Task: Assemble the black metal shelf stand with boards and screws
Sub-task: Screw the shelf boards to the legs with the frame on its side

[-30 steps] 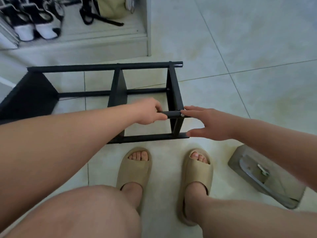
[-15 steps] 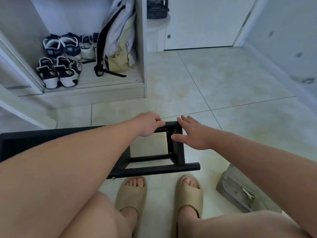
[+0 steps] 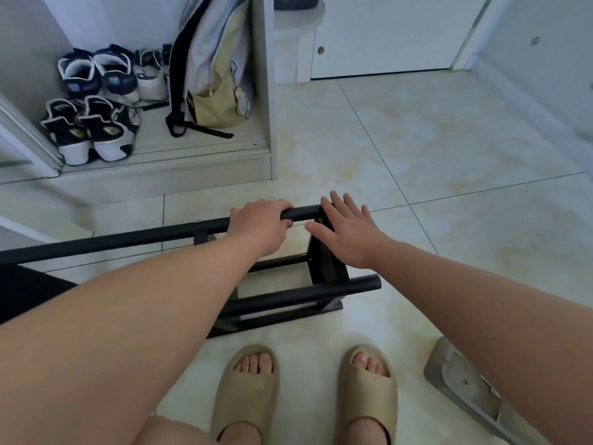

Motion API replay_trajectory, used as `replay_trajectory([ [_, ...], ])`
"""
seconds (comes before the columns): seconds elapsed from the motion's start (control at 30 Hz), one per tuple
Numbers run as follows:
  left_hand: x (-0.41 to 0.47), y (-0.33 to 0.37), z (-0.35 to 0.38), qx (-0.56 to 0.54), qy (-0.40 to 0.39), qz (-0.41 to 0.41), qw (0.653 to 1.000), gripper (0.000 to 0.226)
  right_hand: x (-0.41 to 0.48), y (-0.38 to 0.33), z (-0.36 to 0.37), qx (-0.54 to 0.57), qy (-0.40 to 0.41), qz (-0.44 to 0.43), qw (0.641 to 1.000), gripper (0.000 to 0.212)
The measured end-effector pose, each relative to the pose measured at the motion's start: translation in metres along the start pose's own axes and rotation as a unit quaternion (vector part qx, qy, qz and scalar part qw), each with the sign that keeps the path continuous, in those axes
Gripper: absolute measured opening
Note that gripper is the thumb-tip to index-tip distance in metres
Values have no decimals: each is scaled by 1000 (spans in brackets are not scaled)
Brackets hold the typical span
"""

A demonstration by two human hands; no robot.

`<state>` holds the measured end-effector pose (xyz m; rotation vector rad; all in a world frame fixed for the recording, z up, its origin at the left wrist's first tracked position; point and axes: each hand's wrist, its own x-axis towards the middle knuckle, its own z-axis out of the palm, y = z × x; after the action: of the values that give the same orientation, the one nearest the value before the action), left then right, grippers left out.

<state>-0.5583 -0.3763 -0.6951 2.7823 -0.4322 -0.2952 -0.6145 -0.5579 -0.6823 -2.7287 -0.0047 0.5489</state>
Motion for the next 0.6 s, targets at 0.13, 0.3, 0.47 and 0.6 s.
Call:
replay_trajectory([
  [0.13,2,1,7,39,-21,-22,999,35,4,6,4,-8,-18,13,1000,81],
  [0.3,-19,5,1,96,-109,-22,989,65,-25,12,-2,-35,-15,0,999,82],
  [0.47,-59,30,-17,114,-154,0,981,73,-86,32,-13,-59,-17,3,998,80],
  [0.6,-91,71,-24,102,-131,34,985,77,-140,56,-24,-72,2,38,997,82],
])
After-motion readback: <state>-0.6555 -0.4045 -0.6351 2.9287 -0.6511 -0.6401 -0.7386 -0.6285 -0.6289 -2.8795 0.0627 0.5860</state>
